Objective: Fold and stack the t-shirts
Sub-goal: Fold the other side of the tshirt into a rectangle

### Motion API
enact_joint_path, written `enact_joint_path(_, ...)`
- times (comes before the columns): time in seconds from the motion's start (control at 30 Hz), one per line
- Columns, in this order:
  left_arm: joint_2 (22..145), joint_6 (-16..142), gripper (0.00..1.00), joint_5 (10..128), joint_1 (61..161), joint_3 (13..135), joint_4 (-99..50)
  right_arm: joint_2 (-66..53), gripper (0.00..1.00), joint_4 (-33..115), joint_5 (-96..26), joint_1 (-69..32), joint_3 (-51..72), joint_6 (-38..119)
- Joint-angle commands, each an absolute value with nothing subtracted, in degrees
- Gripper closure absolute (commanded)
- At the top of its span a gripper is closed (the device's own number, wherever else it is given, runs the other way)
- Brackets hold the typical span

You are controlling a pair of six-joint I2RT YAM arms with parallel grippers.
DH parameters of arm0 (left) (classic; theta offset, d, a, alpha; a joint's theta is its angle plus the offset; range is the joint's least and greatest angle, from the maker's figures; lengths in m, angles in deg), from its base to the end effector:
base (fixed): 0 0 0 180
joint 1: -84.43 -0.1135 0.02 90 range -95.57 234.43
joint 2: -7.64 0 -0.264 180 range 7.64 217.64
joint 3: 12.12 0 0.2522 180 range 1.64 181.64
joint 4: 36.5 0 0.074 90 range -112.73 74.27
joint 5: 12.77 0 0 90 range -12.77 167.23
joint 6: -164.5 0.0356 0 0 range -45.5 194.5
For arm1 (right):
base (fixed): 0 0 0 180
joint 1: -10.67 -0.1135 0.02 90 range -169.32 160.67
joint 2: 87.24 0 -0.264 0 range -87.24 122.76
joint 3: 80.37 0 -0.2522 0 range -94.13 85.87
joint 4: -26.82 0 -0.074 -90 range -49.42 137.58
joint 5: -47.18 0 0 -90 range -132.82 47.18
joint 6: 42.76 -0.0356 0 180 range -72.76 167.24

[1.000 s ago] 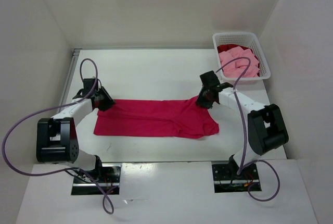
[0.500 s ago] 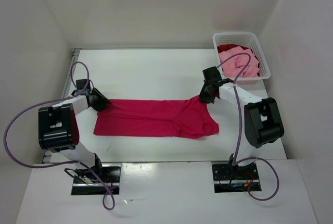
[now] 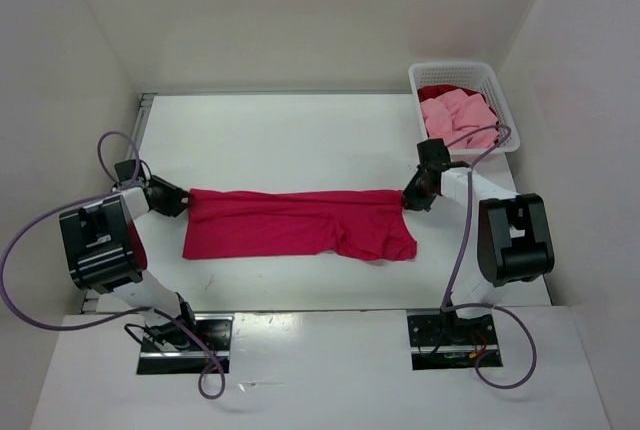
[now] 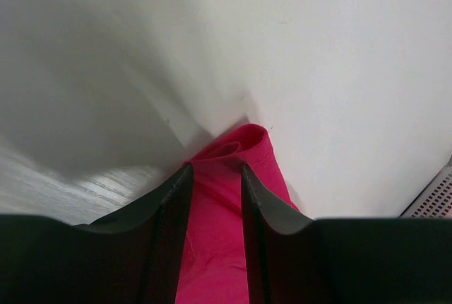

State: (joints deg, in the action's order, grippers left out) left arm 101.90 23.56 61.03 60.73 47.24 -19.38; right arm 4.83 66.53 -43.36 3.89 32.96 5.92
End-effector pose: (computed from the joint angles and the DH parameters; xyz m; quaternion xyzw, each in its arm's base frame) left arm 0.2906 0.1167 0.1472 -0.5311 0.7723 -0.2053 0.2817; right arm 0.3014 0.0355 0.1697 0.2909 0.9322 0.0836 0.1987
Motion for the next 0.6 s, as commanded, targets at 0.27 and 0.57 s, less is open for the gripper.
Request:
enact_joint_path(0.27, 90.35, 25.53, 0.59, 62.81, 65.17, 50.06, -16.58, -3.03, 0.39, 70.54, -42.65, 4.35, 26.46, 9.09)
enact_joint_path(0.57, 82.70, 31.96, 0.55, 73.19, 77.13, 46.46, -11.75, -8.84, 0.88, 73.63, -41.95, -8.38, 29.61, 7.35)
